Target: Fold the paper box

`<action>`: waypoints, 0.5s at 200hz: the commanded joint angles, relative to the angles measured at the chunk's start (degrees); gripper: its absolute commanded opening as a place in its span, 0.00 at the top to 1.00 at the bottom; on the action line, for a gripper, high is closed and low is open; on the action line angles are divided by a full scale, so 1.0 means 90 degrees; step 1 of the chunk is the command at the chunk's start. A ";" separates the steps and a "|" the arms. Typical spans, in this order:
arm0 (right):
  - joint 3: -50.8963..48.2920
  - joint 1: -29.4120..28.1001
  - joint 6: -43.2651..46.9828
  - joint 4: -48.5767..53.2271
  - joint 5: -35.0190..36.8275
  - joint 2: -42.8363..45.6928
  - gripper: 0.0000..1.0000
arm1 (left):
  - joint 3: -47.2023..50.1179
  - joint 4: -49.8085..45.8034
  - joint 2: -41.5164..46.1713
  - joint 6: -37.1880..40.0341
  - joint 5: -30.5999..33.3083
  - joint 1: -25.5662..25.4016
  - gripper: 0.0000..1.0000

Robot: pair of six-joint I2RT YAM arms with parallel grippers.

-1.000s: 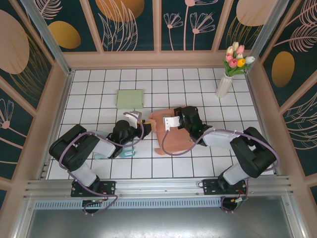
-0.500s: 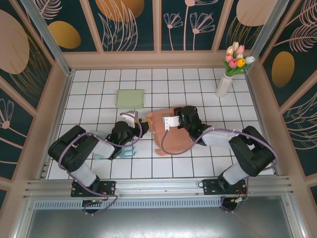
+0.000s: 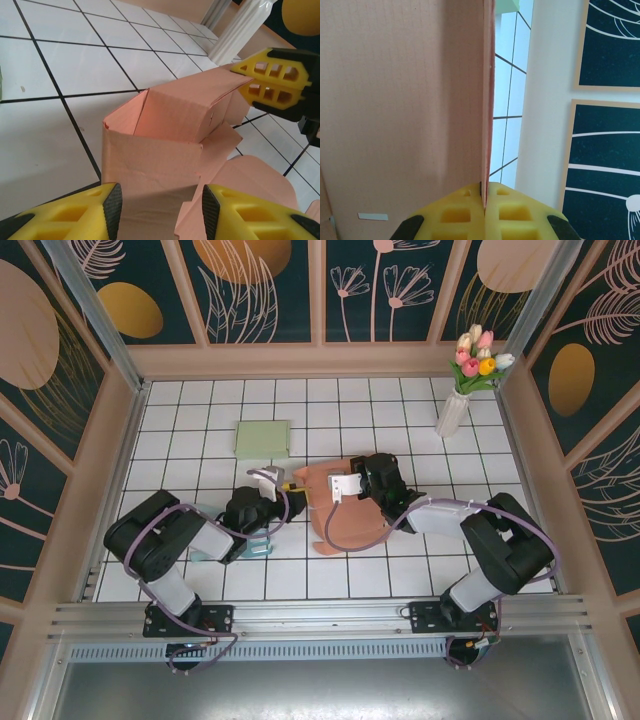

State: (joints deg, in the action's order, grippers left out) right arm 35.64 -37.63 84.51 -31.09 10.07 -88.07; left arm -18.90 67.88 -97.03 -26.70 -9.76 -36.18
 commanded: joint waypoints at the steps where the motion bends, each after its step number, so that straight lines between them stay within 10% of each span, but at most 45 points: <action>1: 0.0008 -0.0067 -0.0169 0.0349 -0.0151 -0.0074 1.00 | 0.0101 0.0023 0.0171 -0.0015 0.0410 -0.0054 0.52; 54: 0.0006 -0.0026 -0.0171 0.0326 -0.0220 0.0016 1.00 | 0.0761 -0.0744 0.1713 0.0267 0.0654 0.0195 0.46; 100: -0.0034 -0.0048 -0.0196 0.0308 -0.0259 0.0043 1.00 | 0.0910 0.0260 0.0757 0.0224 -0.0378 0.0815 0.47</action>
State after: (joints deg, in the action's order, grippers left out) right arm 35.64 -37.60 84.44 -31.05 9.34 -88.07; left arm -12.27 64.18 -85.19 -24.97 -6.55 -31.64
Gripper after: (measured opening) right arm 0.048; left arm 0.534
